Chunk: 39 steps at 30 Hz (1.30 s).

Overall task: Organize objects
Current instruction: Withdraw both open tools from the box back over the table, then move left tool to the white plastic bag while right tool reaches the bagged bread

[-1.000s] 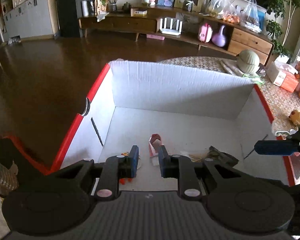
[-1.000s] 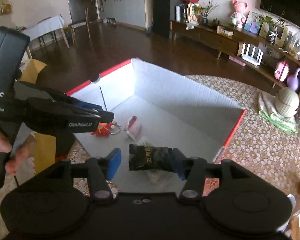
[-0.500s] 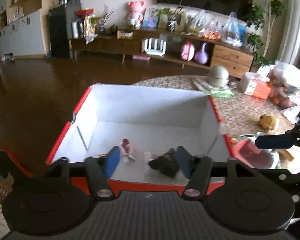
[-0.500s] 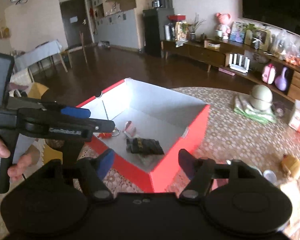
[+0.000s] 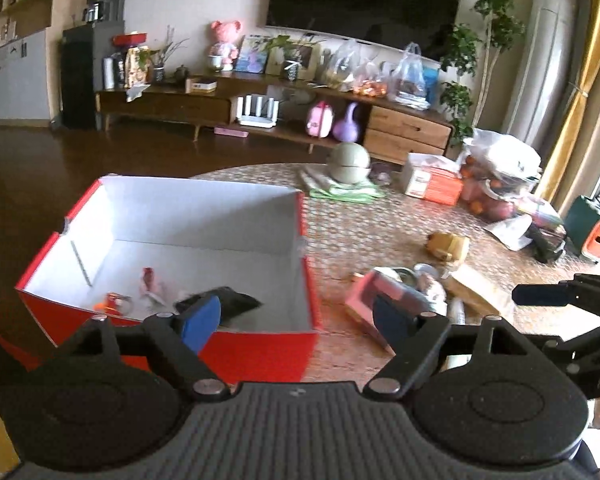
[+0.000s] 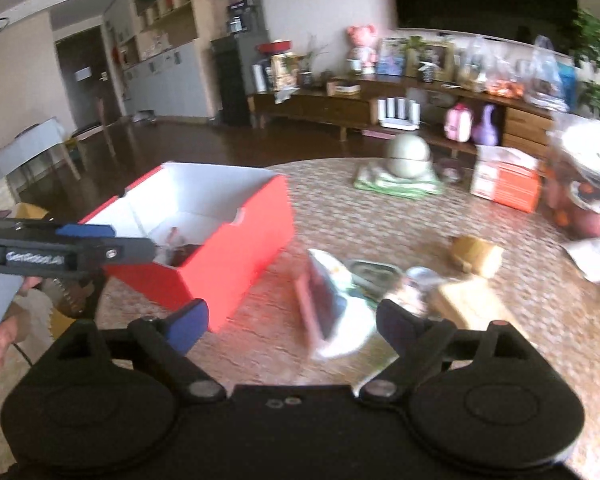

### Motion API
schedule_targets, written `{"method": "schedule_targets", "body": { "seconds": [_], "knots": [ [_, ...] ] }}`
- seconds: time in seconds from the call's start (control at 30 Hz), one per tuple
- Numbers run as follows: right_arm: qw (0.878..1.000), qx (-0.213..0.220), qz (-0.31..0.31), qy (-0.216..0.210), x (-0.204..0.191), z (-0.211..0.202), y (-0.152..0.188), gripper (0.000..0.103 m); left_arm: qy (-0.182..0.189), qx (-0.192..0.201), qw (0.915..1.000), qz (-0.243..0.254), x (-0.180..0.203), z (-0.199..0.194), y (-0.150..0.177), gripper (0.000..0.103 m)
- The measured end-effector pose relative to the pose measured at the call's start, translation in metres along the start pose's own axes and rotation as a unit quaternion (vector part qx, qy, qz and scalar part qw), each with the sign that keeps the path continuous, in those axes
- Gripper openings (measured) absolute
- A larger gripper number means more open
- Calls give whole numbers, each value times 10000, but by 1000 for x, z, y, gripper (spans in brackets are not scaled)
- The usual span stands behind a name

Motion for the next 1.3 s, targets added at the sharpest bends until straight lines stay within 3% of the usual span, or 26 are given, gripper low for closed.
{"method": "schedule_targets", "body": {
  "seconds": [0.27, 0.4, 0.63, 0.83, 1.03, 1.3],
  "knots": [
    [9986, 19, 225, 481, 58, -18, 19, 91, 366, -96, 9992, 115, 55, 10, 13, 88],
    [9974, -8, 319, 653, 85, -20, 28, 91, 556, -204, 9981, 156, 82, 21, 19, 103],
    [9954, -123, 277, 910, 122, -9, 37, 91, 543, -245, 9980, 217, 110, 45, 24, 103],
    [9949, -252, 226, 946, 145, 10, 42, 91, 380, -532, 9978, 42, 120, 74, 32, 103],
    [9954, -391, 104, 863, 157, 33, 44, 91, -72, -853, 9963, -63, 118, 106, 32, 103],
    [9967, -500, 32, 640, 172, 68, 39, 99, -434, -918, 9948, 34, 122, 140, 24, 103]
  ]
}}
Point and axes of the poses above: each gripper's, at about its wrist camera, not at the fingertips, and z roughly the way its jaws point, x to its right, y to its underside, the point moved 7 cm from there along z, roughly the way its jaws point, and after that the axes turned 5 degrees about x, right-handed, at the moved point
